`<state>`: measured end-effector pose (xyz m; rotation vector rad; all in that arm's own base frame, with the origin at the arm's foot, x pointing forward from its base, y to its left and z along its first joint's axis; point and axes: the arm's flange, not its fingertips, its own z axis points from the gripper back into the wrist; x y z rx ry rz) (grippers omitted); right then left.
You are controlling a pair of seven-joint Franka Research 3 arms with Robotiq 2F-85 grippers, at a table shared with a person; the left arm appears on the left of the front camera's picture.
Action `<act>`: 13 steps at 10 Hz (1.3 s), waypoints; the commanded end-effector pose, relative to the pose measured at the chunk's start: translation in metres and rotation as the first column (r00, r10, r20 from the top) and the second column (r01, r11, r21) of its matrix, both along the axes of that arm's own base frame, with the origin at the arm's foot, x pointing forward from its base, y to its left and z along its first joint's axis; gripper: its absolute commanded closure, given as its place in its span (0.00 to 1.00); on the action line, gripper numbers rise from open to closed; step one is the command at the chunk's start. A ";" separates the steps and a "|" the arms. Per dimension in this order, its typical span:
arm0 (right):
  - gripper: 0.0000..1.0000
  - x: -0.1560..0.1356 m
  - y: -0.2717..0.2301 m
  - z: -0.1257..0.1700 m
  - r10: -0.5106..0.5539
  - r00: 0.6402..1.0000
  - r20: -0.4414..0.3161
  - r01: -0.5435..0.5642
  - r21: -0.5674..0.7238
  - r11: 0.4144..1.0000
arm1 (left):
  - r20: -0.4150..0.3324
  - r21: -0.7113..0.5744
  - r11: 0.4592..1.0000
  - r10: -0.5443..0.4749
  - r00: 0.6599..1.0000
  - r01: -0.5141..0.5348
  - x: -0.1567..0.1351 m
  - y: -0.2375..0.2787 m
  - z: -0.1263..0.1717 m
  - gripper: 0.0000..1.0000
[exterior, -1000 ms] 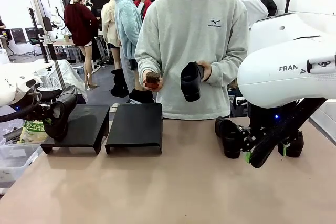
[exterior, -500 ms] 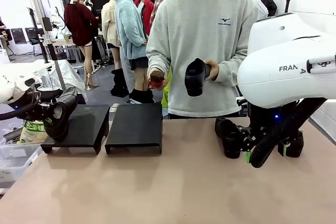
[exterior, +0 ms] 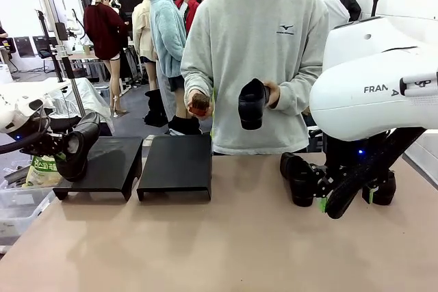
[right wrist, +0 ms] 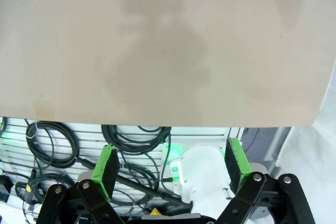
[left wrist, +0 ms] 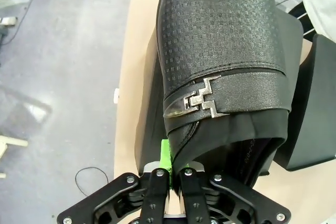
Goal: Organize the shoes by placing them on the stand.
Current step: Place the Shoe from the middle of the table onto the Shoes Stand.
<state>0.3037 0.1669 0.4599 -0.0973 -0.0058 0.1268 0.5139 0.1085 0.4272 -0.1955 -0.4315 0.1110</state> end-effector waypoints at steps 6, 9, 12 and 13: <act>0.00 0.000 0.001 0.001 0.001 1.000 -0.006 -0.001 0.015 1.000 | 0.004 0.055 0.998 0.012 1.000 -0.013 0.000 0.002 -0.009 1.00; 0.00 0.000 0.001 0.001 0.001 1.000 -0.006 -0.001 0.015 1.000 | -0.024 0.057 0.998 0.014 1.000 -0.012 0.000 0.002 -0.010 1.00; 0.00 0.000 0.001 0.001 0.001 1.000 -0.006 -0.001 0.015 1.000 | -0.015 0.066 0.998 0.002 1.000 -0.001 0.002 0.000 0.000 0.43; 0.00 0.000 0.001 0.001 0.001 1.000 -0.006 -0.001 0.015 1.000 | -0.006 0.075 0.997 0.003 1.000 -0.002 0.002 0.000 0.004 0.24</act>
